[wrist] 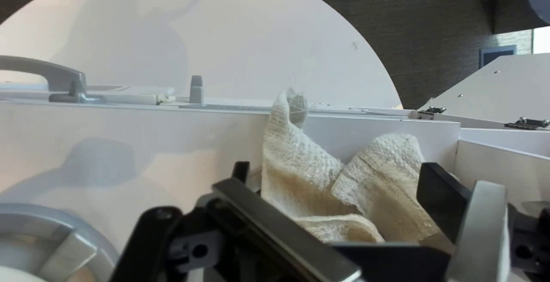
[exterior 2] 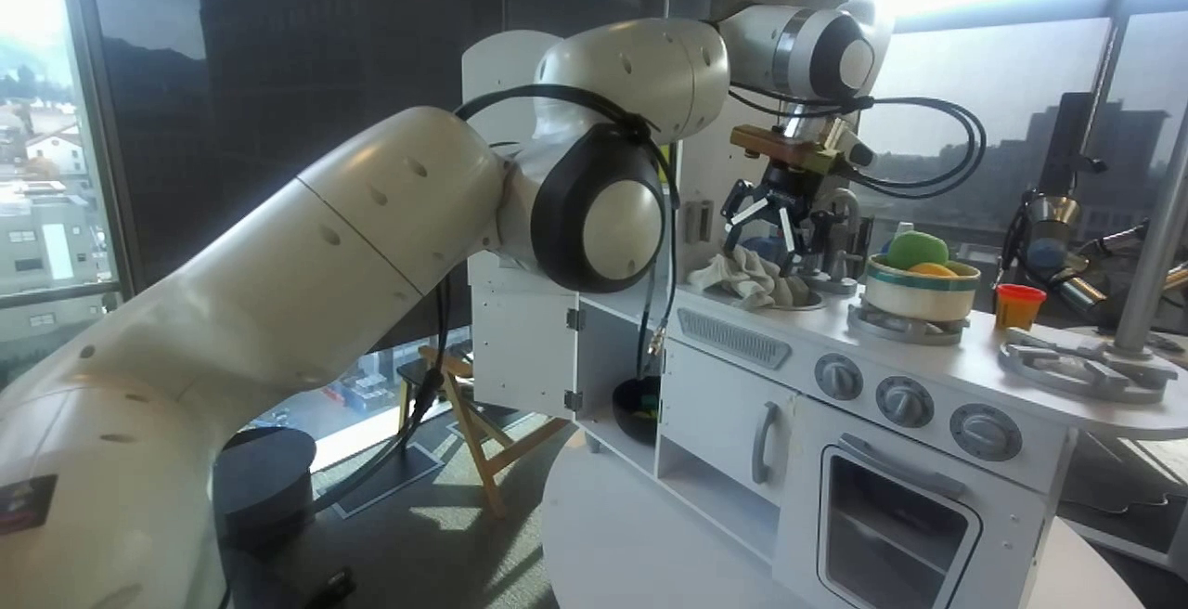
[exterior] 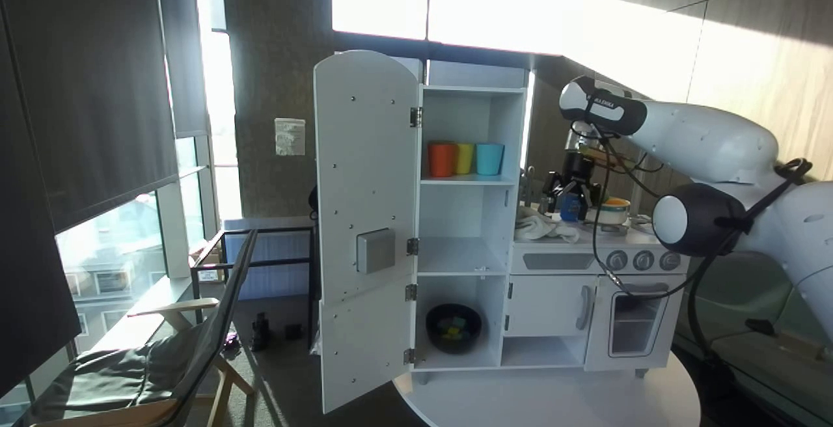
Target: Pick up the white cloth and put it into the sink and wipe it
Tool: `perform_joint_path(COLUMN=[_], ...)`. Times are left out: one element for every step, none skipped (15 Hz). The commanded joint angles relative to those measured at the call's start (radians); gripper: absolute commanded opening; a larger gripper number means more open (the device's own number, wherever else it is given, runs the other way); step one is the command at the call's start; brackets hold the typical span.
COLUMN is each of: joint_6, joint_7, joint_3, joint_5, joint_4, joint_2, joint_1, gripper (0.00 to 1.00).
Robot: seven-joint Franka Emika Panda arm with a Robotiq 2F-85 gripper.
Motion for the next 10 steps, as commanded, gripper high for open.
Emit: perform_joint_path(joint_6=[0.065,0.079,0.087,0.096,0.105,0.096,0.099,0.08,0.078,0.077], joint_7=[-0.146,-0.175,-0.2,-0.243,-0.297,-0.348,-0.387,-0.377,-0.334,-0.346], joint_3=[0.023,0.03,0.039,0.05,0.055,0.06,0.062,0.055,0.047,0.047], joint_5=[-0.008,-0.001,0.009,0.017,0.011,0.006,0.003,-0.001,-0.006,-0.006], joint_4=[0.041,0.039,0.035,0.035,0.038,0.034,0.035,0.028,0.023,0.023], joint_2=[0.035,0.038,0.04,0.046,0.052,0.053,0.057,0.05,0.053,0.055], joint_1=[0.008,0.005,-0.001,-0.009,-0.011,-0.014,-0.015,-0.018,-0.005,-0.008], gripper=[1.0,1.0,1.0,1.0,1.0,1.0,1.0,1.0,1.0,1.0])
